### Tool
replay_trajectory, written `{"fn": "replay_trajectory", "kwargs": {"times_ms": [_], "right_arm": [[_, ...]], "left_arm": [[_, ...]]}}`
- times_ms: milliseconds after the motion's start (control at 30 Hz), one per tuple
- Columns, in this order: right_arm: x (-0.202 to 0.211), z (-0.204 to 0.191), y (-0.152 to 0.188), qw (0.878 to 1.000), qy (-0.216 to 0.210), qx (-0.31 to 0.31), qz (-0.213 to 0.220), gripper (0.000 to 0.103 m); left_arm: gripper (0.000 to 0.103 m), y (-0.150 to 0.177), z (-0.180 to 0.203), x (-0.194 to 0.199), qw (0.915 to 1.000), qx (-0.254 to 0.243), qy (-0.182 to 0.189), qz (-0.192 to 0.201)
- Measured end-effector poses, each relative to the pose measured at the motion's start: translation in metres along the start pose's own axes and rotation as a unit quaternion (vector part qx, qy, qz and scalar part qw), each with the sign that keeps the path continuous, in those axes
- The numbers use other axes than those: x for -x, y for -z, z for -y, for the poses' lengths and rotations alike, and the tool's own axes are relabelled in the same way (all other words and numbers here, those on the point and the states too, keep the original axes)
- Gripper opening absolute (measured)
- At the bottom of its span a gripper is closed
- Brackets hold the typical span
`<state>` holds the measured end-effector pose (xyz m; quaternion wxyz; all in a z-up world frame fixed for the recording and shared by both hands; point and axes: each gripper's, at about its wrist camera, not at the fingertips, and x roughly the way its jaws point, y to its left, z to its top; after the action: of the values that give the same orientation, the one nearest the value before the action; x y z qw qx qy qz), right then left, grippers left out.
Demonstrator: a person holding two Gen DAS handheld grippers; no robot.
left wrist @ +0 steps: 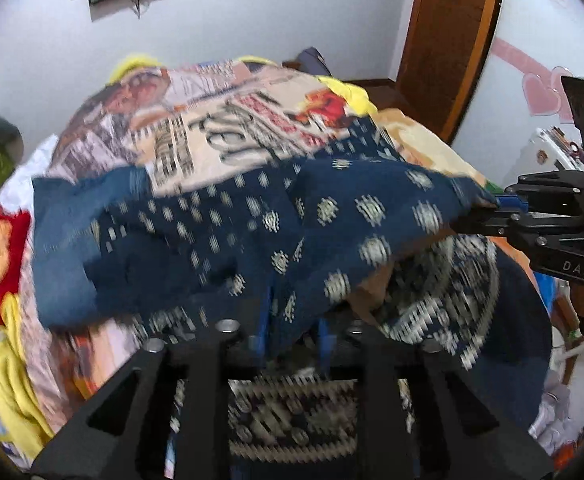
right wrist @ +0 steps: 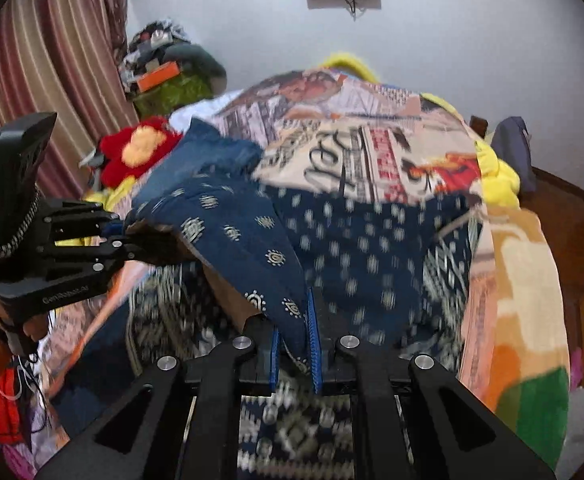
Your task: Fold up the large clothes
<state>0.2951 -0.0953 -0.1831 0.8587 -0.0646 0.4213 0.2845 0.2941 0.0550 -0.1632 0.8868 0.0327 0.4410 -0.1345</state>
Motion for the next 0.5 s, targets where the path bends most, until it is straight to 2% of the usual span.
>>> {"fn": "replay_trajectory", "kwargs": {"times_ms": [267,500], "right_arm": [[0.004,-0.006,0.058,0.998,-0.024,-0.029,-0.048,0.009],[0.006,0.002,0.089,0.997,-0.008,-0.041,-0.064,0.009]], "left_arm": [[0.05,0.061,0.012,-0.004,0.999,0.005,0.001,-0.044],[0.051,0.102,-0.001,-0.006,0.9964,0.031,-0.028,-0.074]]}}
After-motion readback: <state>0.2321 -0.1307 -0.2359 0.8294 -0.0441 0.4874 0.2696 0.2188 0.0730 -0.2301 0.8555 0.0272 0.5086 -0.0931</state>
